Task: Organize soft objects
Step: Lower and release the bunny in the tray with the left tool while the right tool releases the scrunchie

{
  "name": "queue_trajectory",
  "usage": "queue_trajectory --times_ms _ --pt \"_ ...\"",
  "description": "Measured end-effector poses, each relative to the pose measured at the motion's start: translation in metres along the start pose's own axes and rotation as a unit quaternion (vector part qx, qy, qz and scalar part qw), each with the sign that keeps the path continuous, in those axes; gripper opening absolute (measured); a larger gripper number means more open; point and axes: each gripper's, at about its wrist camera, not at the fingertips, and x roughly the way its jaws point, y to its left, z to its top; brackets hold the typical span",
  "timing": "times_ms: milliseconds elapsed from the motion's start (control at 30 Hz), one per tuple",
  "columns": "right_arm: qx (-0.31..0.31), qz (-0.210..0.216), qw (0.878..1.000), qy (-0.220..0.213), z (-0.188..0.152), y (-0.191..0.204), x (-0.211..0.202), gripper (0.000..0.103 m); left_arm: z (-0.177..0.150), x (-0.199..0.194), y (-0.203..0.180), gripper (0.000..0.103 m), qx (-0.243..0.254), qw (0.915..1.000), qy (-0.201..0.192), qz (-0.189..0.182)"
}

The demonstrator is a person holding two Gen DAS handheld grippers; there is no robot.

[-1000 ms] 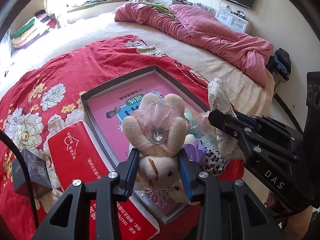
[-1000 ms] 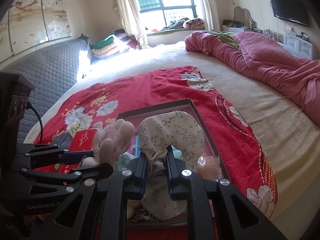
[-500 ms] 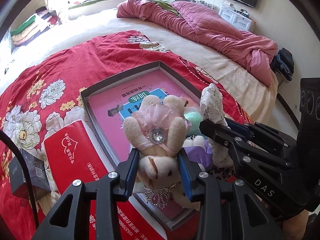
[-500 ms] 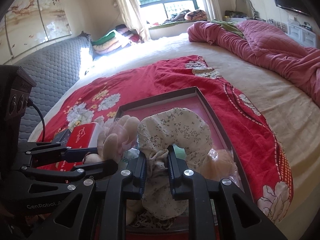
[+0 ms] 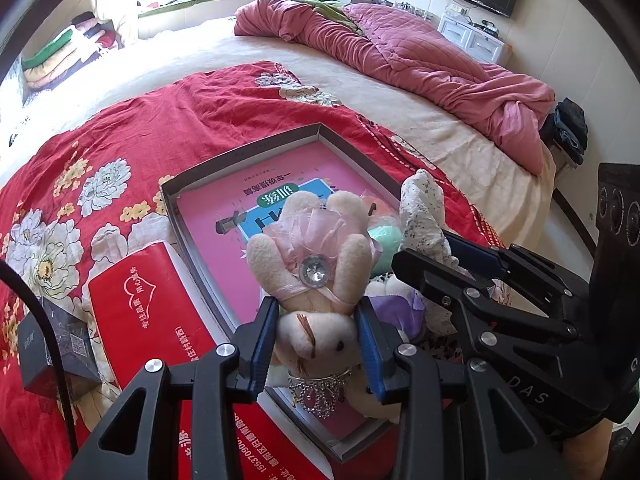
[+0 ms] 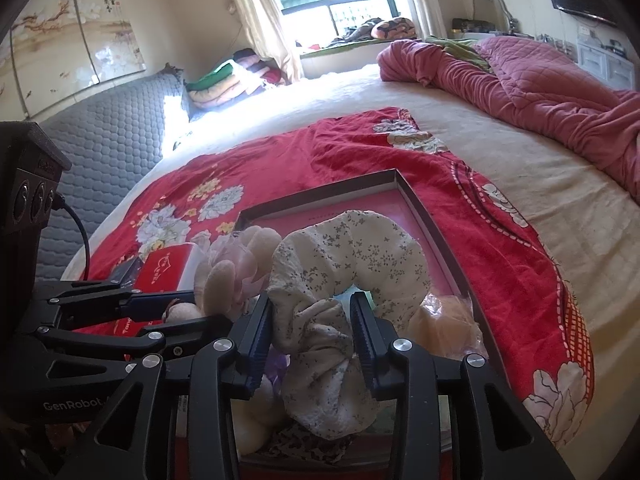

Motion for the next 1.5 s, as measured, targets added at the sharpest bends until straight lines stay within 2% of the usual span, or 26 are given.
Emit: queue_trajectory --times_ms 167,267,433,533,700,800,1100,1300,1500 --pt "-0.007 -0.008 1.000 -0.016 0.002 0.000 -0.010 0.050 0.000 -0.003 0.002 0.039 -0.002 1.0000 -0.002 0.000" --pt "-0.001 0.002 0.999 -0.039 0.004 -0.002 -0.020 0.058 0.001 -0.004 0.001 0.039 -0.004 1.0000 -0.002 -0.004" --pt "0.025 0.001 0.998 -0.066 0.008 -0.012 -0.033 0.058 0.003 -0.006 -0.009 0.039 0.008 0.9999 -0.003 -0.009" --pt "0.038 -0.009 0.997 -0.066 0.008 -0.018 -0.034 0.059 0.003 -0.002 -0.014 0.039 0.012 0.9998 0.005 -0.016" --pt "0.051 -0.025 0.996 -0.065 0.006 -0.024 -0.036 0.060 0.003 0.002 -0.019 0.040 0.020 0.9997 0.010 -0.008" --pt "0.055 -0.030 0.996 -0.067 0.006 -0.026 -0.036 0.072 0.004 0.004 -0.018 0.041 0.015 0.9998 0.011 -0.009" --pt "0.054 -0.035 0.996 -0.066 0.005 -0.028 -0.036 0.073 0.006 0.003 -0.018 0.044 0.013 0.9999 0.010 0.001" --pt "0.051 -0.043 0.996 -0.066 0.006 -0.027 -0.038 0.073 0.004 0.002 -0.017 0.054 0.013 0.9999 0.008 0.005" --pt "0.052 -0.053 0.995 -0.065 0.005 -0.027 -0.041 0.073 0.002 -0.003 -0.014 0.059 0.010 0.9999 0.004 0.004"
